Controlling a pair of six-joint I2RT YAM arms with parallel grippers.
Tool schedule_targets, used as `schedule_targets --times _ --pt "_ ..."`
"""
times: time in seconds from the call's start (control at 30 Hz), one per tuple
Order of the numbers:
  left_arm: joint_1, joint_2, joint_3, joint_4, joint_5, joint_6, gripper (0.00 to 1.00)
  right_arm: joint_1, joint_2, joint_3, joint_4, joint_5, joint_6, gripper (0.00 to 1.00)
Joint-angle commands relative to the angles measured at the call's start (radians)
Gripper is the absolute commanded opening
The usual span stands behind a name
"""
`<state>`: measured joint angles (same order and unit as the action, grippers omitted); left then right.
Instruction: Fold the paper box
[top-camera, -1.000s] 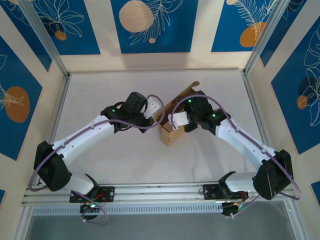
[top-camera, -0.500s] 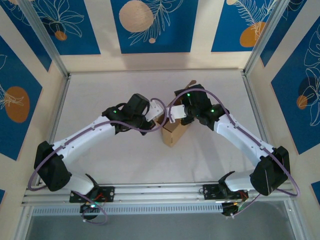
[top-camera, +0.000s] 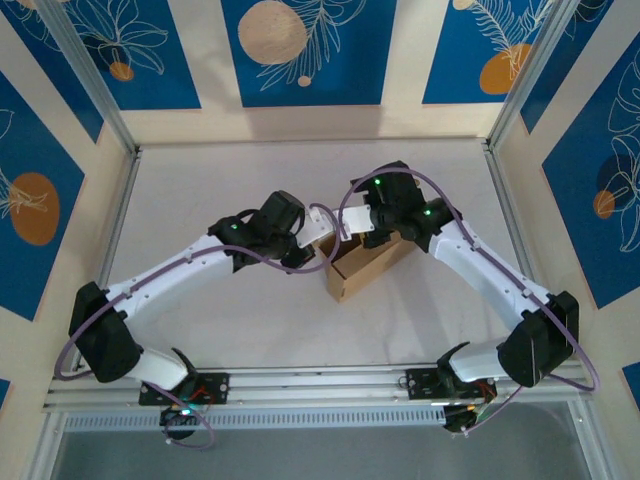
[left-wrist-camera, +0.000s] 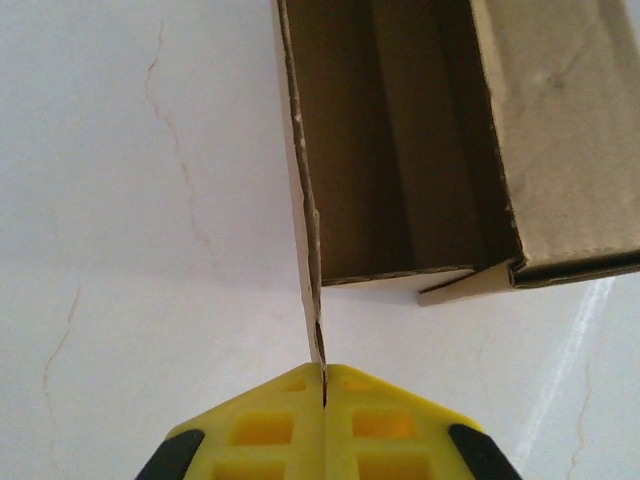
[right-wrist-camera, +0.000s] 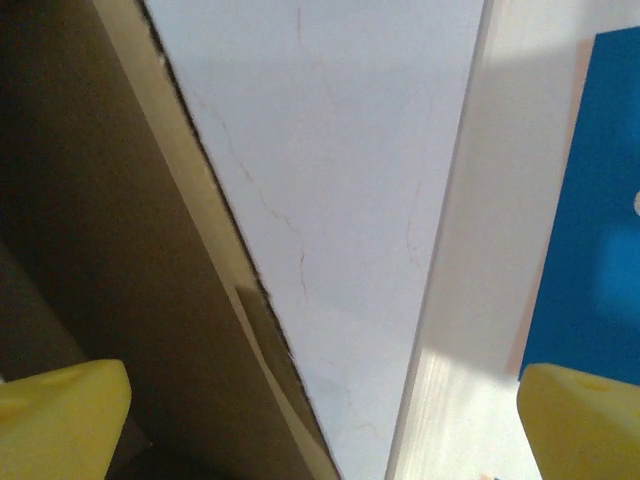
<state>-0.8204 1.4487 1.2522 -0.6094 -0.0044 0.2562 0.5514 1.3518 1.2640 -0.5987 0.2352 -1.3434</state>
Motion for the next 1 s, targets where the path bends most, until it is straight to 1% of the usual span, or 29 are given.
schedule_targets --times 0.0,0.13,0.3,0.37,0.5,0.57,0.77,0.97 --pt "-0.010 0.027 0.006 0.035 -0.051 0.053 0.00 0.016 -0.077 0.045 -0.164 -0.025 0.019 0.99" --pt "-0.010 0.021 -0.002 0.084 -0.040 0.093 0.00 0.021 -0.151 0.001 -0.260 0.020 0.025 0.99" --pt "-0.011 0.008 -0.024 0.145 -0.045 0.156 0.00 0.021 -0.245 -0.009 -0.410 -0.024 0.093 0.99" --pt "-0.010 0.010 -0.022 0.153 -0.041 0.175 0.00 0.014 -0.276 -0.025 -0.435 -0.046 0.113 0.99" --pt "-0.010 0.021 -0.010 0.148 -0.025 0.192 0.00 0.020 -0.298 -0.088 -0.450 -0.045 0.147 0.99" --pt "-0.010 0.024 -0.010 0.138 -0.023 0.200 0.00 0.031 -0.306 -0.125 -0.436 -0.025 0.152 0.99" --pt "-0.010 0.019 -0.024 0.143 -0.004 0.206 0.00 0.032 -0.319 -0.191 -0.372 -0.017 0.149 0.99" --pt "-0.010 0.016 -0.026 0.132 0.035 0.217 0.00 0.042 -0.313 -0.278 -0.168 0.058 0.095 0.99"
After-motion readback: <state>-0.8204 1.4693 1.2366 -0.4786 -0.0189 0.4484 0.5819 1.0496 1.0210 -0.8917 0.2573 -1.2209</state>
